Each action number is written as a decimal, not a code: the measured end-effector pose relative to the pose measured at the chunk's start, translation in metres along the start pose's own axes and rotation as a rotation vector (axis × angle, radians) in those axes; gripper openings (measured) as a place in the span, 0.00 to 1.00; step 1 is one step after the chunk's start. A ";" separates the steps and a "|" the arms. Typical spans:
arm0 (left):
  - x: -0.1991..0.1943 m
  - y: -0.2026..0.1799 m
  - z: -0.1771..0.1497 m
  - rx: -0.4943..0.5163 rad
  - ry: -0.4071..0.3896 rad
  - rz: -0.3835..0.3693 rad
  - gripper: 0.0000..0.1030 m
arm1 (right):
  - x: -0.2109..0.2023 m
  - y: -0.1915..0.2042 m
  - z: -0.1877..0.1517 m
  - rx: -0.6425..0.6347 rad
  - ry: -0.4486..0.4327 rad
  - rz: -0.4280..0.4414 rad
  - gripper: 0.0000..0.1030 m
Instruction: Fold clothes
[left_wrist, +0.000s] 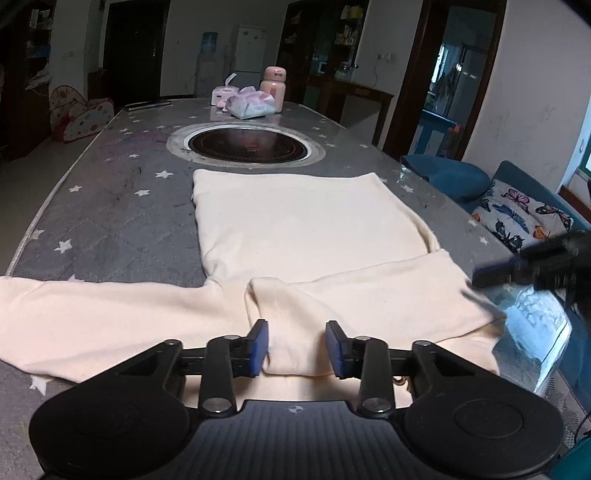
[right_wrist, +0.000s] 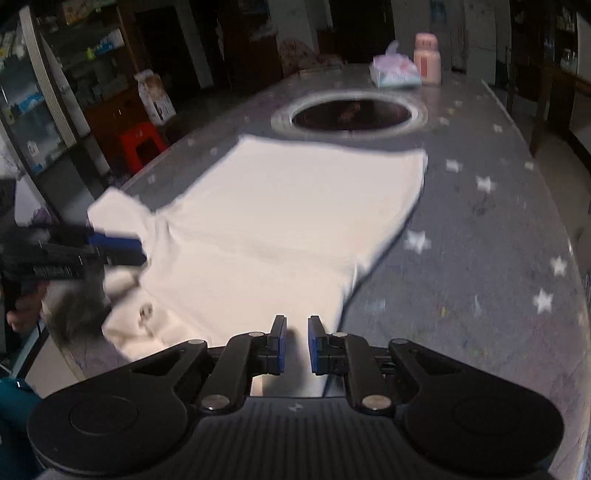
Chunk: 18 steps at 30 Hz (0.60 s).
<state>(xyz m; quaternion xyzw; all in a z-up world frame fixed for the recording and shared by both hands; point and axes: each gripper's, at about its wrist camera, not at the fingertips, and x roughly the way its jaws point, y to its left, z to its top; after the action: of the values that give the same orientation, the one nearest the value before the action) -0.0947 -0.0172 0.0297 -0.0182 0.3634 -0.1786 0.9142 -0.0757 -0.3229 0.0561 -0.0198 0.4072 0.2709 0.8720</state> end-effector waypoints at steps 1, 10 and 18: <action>0.000 0.000 0.000 0.002 -0.001 0.004 0.25 | 0.002 0.000 0.006 -0.007 -0.017 -0.003 0.12; -0.006 0.005 -0.003 0.018 0.012 0.051 0.09 | 0.037 0.000 0.025 -0.104 0.004 -0.059 0.17; -0.011 0.013 0.001 0.013 -0.007 0.058 0.10 | 0.035 0.003 0.031 -0.302 0.024 -0.090 0.33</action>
<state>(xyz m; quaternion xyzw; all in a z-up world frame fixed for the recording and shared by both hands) -0.0969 -0.0013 0.0358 -0.0023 0.3594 -0.1543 0.9203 -0.0371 -0.2965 0.0526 -0.1723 0.3708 0.2894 0.8655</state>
